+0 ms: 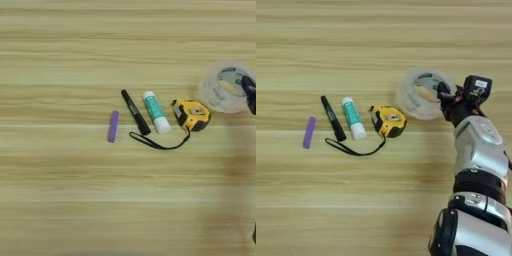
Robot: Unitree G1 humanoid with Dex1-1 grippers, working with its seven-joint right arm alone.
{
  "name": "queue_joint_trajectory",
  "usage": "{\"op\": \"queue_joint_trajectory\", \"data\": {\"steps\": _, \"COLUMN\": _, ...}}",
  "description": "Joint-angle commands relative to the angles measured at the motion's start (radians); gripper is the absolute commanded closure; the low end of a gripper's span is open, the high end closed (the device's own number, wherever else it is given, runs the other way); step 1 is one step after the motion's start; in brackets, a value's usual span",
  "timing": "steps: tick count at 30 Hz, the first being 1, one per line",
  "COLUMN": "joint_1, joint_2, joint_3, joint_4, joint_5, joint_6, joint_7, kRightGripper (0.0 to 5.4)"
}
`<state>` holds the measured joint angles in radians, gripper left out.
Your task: Move the objects on the table
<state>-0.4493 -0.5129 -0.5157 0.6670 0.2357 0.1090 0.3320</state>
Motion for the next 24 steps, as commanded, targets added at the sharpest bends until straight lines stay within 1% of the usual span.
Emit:
{"op": "queue_joint_trajectory", "data": {"steps": 1, "joint_1": -0.066, "joint_2": -0.096, "joint_3": -0.009, "joint_4": -0.007, "joint_5": -0.007, "joint_6": -0.082, "joint_7": -0.023, "kRightGripper": 3.86}}
{"op": "queue_joint_trajectory", "data": {"steps": 4, "joint_1": -0.051, "joint_2": -0.108, "joint_3": 0.003, "joint_4": 0.021, "joint_5": -0.026, "joint_6": -0.104, "joint_7": -0.031, "kRightGripper": 3.86}}
{"op": "queue_joint_trajectory", "data": {"steps": 13, "joint_1": -0.036, "joint_2": -0.113, "joint_3": 0.023, "joint_4": 0.063, "joint_5": -0.048, "joint_6": -0.135, "joint_7": -0.047, "kRightGripper": 3.86}}
{"op": "queue_joint_trajectory", "data": {"steps": 18, "joint_1": -0.025, "joint_2": -0.102, "joint_3": 0.045, "joint_4": 0.071, "joint_5": -0.062, "joint_6": -0.142, "joint_7": -0.047, "kRightGripper": 3.86}}
{"op": "queue_joint_trajectory", "data": {"steps": 24, "joint_1": -0.024, "joint_2": -0.087, "joint_3": 0.061, "joint_4": 0.102, "joint_5": -0.061, "joint_6": -0.153, "joint_7": -0.053, "kRightGripper": 3.86}}
